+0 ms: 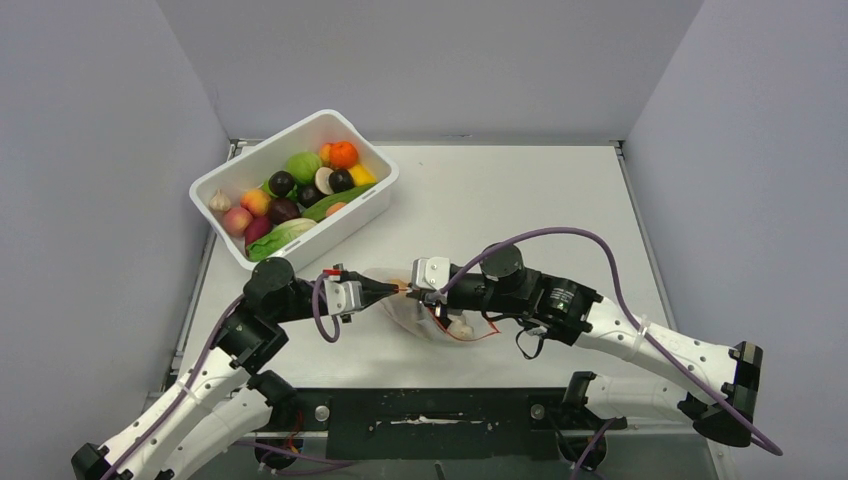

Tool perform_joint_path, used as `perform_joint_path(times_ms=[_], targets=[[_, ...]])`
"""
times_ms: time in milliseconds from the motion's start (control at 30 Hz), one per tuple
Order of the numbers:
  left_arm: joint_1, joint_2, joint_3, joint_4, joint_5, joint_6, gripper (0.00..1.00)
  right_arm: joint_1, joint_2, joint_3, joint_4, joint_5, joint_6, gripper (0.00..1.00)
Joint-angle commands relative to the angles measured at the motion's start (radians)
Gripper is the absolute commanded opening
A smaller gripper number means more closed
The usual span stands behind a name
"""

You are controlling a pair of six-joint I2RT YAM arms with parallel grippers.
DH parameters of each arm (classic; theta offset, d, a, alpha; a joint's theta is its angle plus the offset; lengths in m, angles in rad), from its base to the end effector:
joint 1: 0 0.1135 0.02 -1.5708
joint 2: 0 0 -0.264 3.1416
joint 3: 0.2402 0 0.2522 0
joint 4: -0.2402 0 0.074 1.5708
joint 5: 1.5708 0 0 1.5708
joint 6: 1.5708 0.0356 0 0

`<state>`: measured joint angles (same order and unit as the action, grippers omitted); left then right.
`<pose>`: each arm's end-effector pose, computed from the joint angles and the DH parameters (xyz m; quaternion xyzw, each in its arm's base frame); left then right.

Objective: Place the food in the zip-top bag and seal the zipper
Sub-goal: Zip the zipper food storage bag at the center of the board.

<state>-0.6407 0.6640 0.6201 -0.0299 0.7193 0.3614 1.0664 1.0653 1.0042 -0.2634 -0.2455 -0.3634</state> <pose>0.1142 -0.1144 0.3180 0.5395 0.4865 -0.3440 0.5949 0.1100 0.2171 0.3548 -0.5823 0.5618 0.2928 0.5096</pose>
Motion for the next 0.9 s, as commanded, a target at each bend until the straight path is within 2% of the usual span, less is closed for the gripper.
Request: perform_joint_path(times_ms=[0, 233, 867], targets=[[0.006, -0.024, 0.088, -0.009, -0.038, 0.028, 0.00, -0.027, -0.049, 0.019, -0.062, 0.037, 0.009, 0.00], [0.006, -0.070, 0.107, -0.035, -0.159, 0.021, 0.00, -0.048, -0.060, 0.025, -0.102, 0.038, 0.011, 0.00], [0.007, -0.165, 0.188, -0.221, -0.318, 0.022, 0.00, -0.104, -0.121, -0.018, -0.183, 0.048, 0.031, 0.00]])
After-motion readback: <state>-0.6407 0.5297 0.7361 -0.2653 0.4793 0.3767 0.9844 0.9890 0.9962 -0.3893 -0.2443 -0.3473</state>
